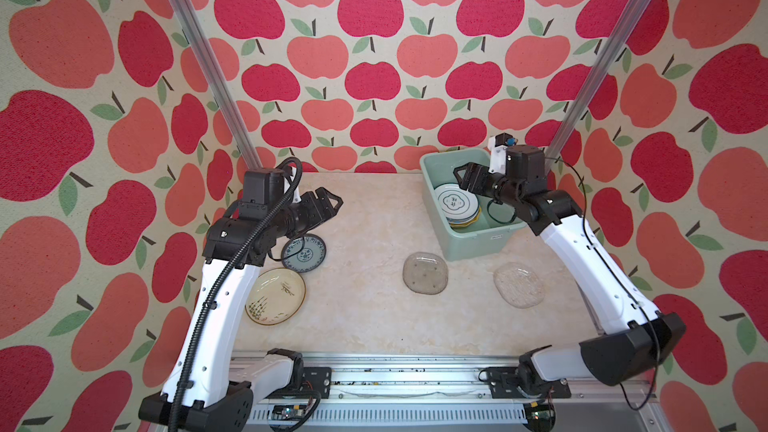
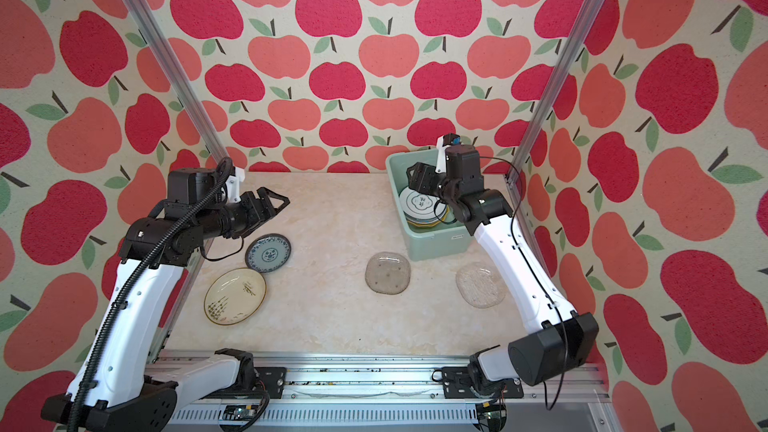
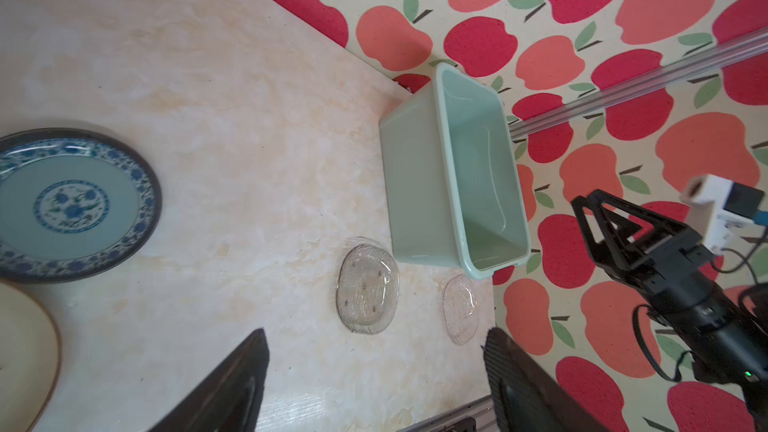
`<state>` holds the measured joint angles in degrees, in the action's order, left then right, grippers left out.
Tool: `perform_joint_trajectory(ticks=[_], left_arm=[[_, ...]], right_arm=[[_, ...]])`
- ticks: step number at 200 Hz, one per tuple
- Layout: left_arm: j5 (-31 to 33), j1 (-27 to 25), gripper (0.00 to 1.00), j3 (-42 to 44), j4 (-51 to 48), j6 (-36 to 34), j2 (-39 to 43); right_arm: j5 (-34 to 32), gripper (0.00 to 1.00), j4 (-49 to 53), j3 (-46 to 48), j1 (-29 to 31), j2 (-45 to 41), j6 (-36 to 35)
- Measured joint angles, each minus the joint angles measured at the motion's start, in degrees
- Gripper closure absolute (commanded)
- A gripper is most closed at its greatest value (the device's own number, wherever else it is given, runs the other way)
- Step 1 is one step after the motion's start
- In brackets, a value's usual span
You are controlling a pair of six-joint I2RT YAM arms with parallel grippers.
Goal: Place the plates into the plastic bin on the countertop
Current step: 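Open the right gripper and lift it out of the bin, then swing the right gripper to the cream grass-painted plate while the left moves near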
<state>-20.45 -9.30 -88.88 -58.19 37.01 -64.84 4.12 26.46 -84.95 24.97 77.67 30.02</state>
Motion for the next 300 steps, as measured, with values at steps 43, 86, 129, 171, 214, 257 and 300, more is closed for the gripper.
perform_joint_trajectory(ticks=[43,86,129,171,214,257,300], left_arm=[[3.3,4.07,0.16,3.26,-10.36,2.78,3.93],[11.15,4.83,0.16,4.02,-20.46,6.99,5.25],[16.41,6.05,0.14,4.28,-27.32,10.01,5.64],[22.08,6.14,0.01,0.5,-32.68,9.99,7.78],[26.8,6.29,0.01,-4.72,-33.97,6.49,9.49],[27.5,6.29,0.01,-5.01,-34.25,3.3,9.38],[27.41,6.29,0.01,-6.82,-34.25,1.31,10.69]], right_arm=[[4.02,0.27,-1.64,11.21,4.59,-8.17,0.07],[4.94,0.27,-5.53,14.62,15.41,-7.23,1.99],[4.11,0.28,-11.87,8.83,27.08,7.13,6.34],[3.52,0.3,-13.44,-4.81,35.82,24.65,14.75],[4.63,0.31,-14.67,-13.62,41.18,37.66,22.27],[6.99,0.33,-18.12,-16.57,42.25,48.06,31.01],[8.85,0.36,-19.12,-22.01,43.71,56.92,36.11]])
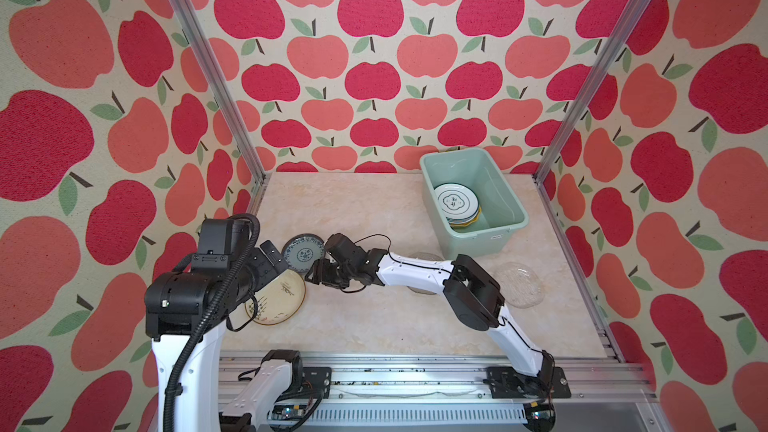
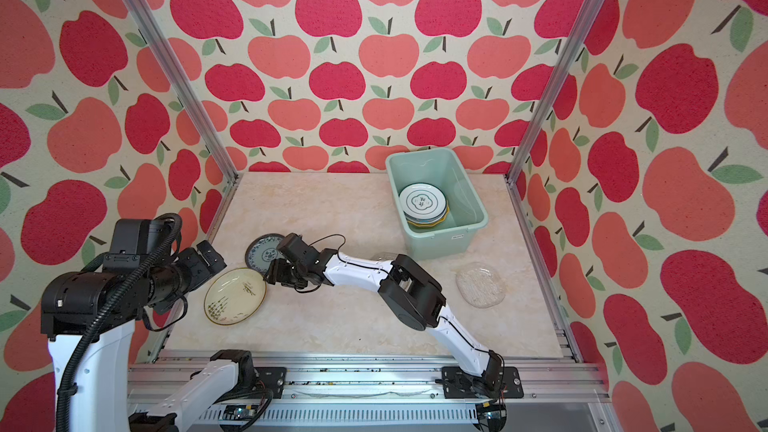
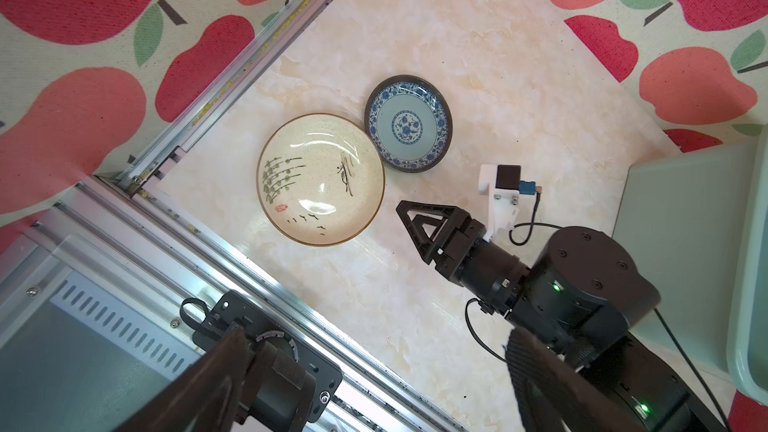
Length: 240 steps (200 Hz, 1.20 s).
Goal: Place the plates into the plastic bin on the countertop
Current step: 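Swing the right gripper to the cream grass-painted plate while the left moves near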
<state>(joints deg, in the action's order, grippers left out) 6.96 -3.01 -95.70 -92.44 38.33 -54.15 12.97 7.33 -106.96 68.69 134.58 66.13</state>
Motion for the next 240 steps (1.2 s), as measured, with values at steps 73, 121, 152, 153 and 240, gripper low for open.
perform_joint_trajectory(ticks=[73,121,152,153,240], left_arm=[[-0.35,0.0,0.01,-1.33,0.0,-0.39,1.95],[-0.66,0.0,0.01,-2.01,0.0,-0.37,3.56],[-1.38,0.0,0.01,-2.01,0.0,-0.39,4.13],[-1.4,0.0,0.01,-2.01,0.0,-0.39,4.13],[-1.86,0.0,0.01,-1.97,0.0,-0.42,4.26]], right_arm=[[2.32,0.51,4.52,-16.57,3.85,10.93,6.21],[2.6,0.59,4.9,-16.85,4.35,11.61,11.1],[2.4,0.59,5.57,-16.85,4.44,11.61,12.02],[2.38,0.59,5.62,-16.85,4.44,11.61,12.02],[-2.21,0.58,7.91,-10.01,4.44,6.27,11.41]])
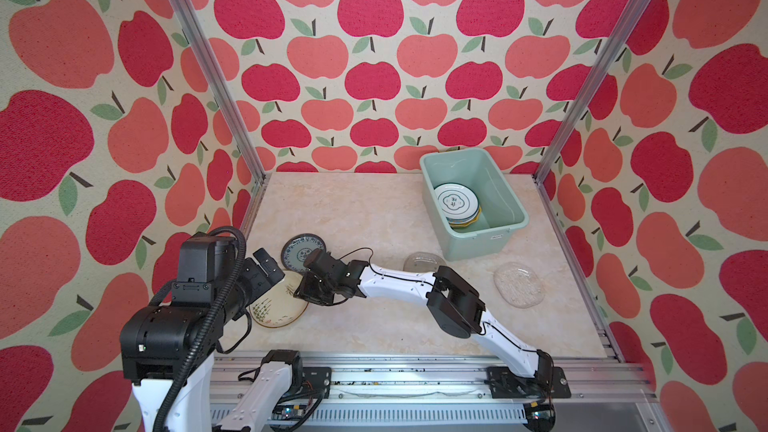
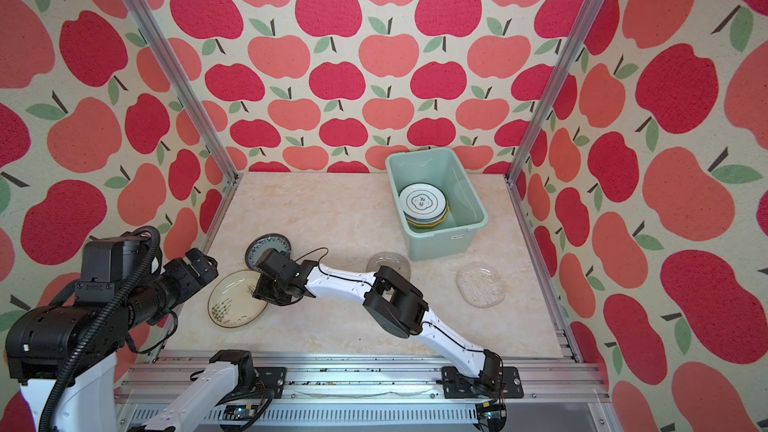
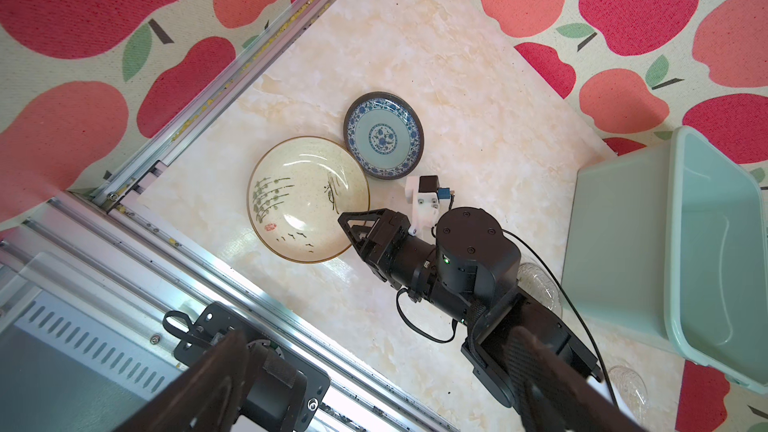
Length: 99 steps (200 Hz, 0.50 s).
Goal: Place the plates into the plastic bin on the countertop
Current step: 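Swing the right gripper to the cream grass-painted plate while the left moves near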
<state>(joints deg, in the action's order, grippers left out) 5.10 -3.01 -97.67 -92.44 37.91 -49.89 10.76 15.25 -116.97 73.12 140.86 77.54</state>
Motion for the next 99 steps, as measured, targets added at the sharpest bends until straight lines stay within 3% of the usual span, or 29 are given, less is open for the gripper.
perform_joint_trajectory(ticks=[99], left_arm=[[-0.28,0.0,0.01,0.02,0.0,0.07,-0.02]], right_arm=[[-4.37,0.56,1.16,14.12,-0.55,-9.7,-0.09]])
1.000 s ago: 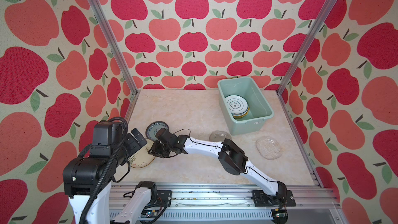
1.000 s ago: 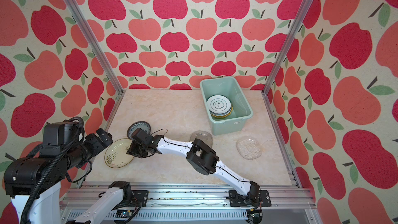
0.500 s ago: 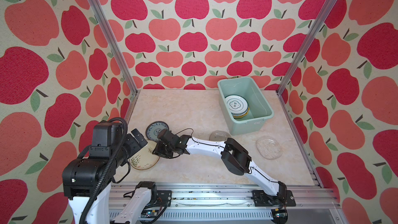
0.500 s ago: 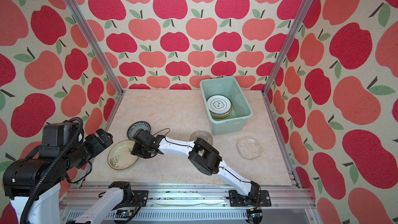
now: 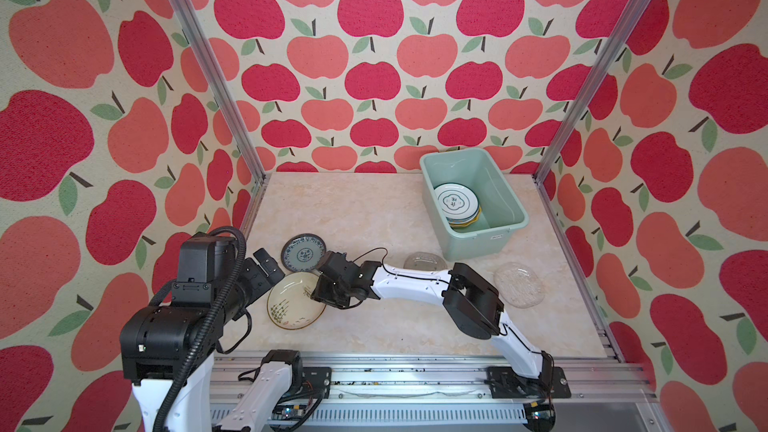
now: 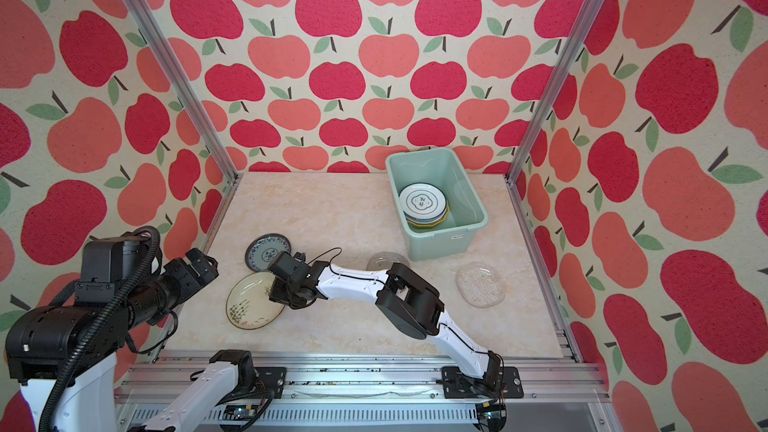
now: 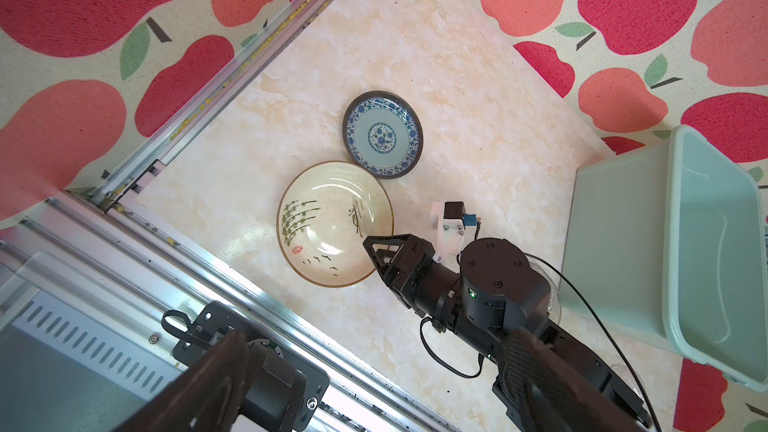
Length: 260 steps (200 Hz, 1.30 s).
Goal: Place the plates into the plastic bin on the countertop
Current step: 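Swing the right gripper to the cream grass-painted plate while the left moves near, then pinch the cream plate's rim with the right gripper and drag it toward the bin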
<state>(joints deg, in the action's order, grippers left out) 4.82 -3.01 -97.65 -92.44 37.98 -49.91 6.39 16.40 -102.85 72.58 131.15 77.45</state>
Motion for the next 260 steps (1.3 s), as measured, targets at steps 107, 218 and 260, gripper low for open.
perform_joint_trajectory(ticks=[107,218,260], left_arm=[[-3.06,0.0,0.01,3.48,0.07,-0.02,-0.76],[-17.9,-3.93,0.01,20.26,10.23,-0.39,-2.51],[-19.89,-7.41,0.01,23.89,12.81,0.24,-2.38]], right_arm=[[-4.94,0.55,1.62,19.58,-5.57,-14.91,-1.36],[-7.48,0.51,3.23,26.86,-9.22,-22.77,-8.33],[-5.27,0.48,4.31,26.16,-10.64,-24.28,-12.15]])
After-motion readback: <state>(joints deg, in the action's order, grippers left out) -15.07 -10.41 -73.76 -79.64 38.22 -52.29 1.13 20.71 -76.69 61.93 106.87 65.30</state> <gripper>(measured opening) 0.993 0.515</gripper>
